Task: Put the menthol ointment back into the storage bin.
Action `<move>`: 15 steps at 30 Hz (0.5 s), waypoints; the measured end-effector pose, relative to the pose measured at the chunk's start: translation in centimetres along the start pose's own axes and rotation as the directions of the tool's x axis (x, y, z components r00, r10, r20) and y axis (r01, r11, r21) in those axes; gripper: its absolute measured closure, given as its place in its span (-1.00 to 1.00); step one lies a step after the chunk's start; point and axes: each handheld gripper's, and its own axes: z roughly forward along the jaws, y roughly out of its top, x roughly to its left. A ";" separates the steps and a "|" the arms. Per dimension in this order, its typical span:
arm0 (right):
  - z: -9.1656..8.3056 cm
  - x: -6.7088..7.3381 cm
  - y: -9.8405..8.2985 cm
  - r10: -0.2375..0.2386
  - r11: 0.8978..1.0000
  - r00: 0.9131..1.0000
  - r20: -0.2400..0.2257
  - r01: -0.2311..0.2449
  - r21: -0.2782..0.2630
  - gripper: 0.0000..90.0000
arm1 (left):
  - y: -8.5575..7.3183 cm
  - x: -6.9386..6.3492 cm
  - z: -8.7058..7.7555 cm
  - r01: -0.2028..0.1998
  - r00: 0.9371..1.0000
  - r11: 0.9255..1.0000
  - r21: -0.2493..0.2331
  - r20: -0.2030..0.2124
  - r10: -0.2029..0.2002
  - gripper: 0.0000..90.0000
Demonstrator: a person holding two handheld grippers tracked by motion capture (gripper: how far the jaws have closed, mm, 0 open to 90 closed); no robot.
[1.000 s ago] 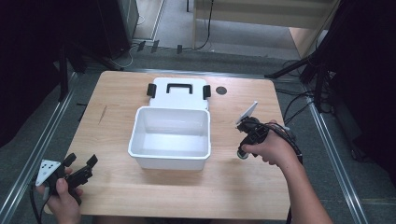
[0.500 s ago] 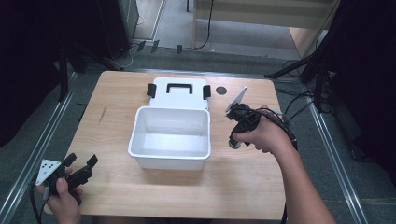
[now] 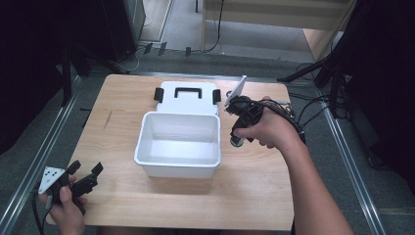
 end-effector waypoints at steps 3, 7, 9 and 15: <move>-0.6 0.6 0.6 -0.026 1.000 1.000 -0.001 0.026 -0.014 0.15 | 0.0 0.0 0.0 -0.002 1.000 1.000 0.000 0.001 0.002 -0.67; -1.2 1.6 1.4 -0.065 0.998 0.998 -0.001 0.065 -0.009 0.15 | 0.0 0.0 0.0 -0.002 1.000 1.000 0.000 -0.001 0.002 -0.67; -1.4 2.1 1.8 -0.072 0.997 0.997 -0.009 0.071 -0.021 0.15 | 0.0 -0.1 0.0 -0.003 1.000 1.000 -0.001 -0.002 0.003 -0.67; -1.8 3.5 3.0 -0.117 0.993 0.993 -0.003 0.117 -0.025 0.14 | 0.0 -0.1 0.0 -0.009 1.000 1.000 0.003 -0.003 0.009 -0.67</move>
